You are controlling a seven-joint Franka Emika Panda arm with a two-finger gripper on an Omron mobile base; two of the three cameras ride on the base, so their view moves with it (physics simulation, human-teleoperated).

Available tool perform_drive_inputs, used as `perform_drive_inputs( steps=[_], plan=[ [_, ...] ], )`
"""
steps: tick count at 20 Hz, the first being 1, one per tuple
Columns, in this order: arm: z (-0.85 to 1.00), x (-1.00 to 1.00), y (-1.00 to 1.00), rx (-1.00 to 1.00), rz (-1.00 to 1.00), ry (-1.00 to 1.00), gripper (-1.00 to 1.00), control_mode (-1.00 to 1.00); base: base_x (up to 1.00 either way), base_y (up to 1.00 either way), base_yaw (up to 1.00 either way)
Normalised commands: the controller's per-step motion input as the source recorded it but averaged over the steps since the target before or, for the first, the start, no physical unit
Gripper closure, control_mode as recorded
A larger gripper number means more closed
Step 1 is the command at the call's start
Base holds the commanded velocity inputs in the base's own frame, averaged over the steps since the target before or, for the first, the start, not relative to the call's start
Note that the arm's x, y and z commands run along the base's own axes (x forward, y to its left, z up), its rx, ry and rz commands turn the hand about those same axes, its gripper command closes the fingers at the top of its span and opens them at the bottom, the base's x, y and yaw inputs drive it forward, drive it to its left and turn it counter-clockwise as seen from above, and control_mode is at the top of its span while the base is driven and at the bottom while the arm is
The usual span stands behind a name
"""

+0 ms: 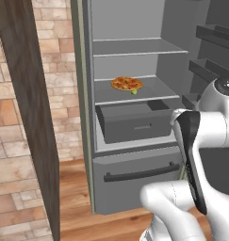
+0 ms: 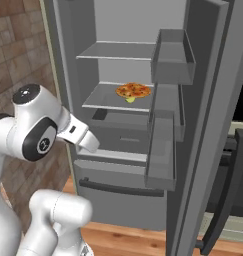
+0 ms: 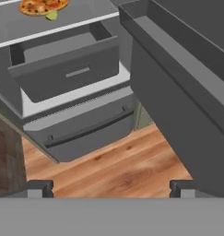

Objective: Take the lemon wedge from the fridge and place it on the plate with fish on the dining counter.

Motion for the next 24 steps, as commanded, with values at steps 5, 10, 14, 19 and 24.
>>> perform_drive_inputs(
  steps=[5,10,14,19,24],
  plan=[
    [-0.01,0.09,-0.06,0.0,0.0,0.0,-1.0,1.0,0.38,-0.21,0.0],
    [0.0,0.0,0.0,0.0,0.0,0.0,-1.0,1.0,0.7,-0.09,0.01],
    [0.0,0.0,0.0,0.0,0.0,0.0,-1.0,1.0,0.59,-0.08,0.18],
    [0.0,0.0,0.0,0.0,0.0,0.0,-1.0,1.0,0.61,-0.03,0.05],
    [0.0,0.0,0.0,0.0,0.0,0.0,-1.0,1.0,0.45,0.0,0.01]
  ],
)
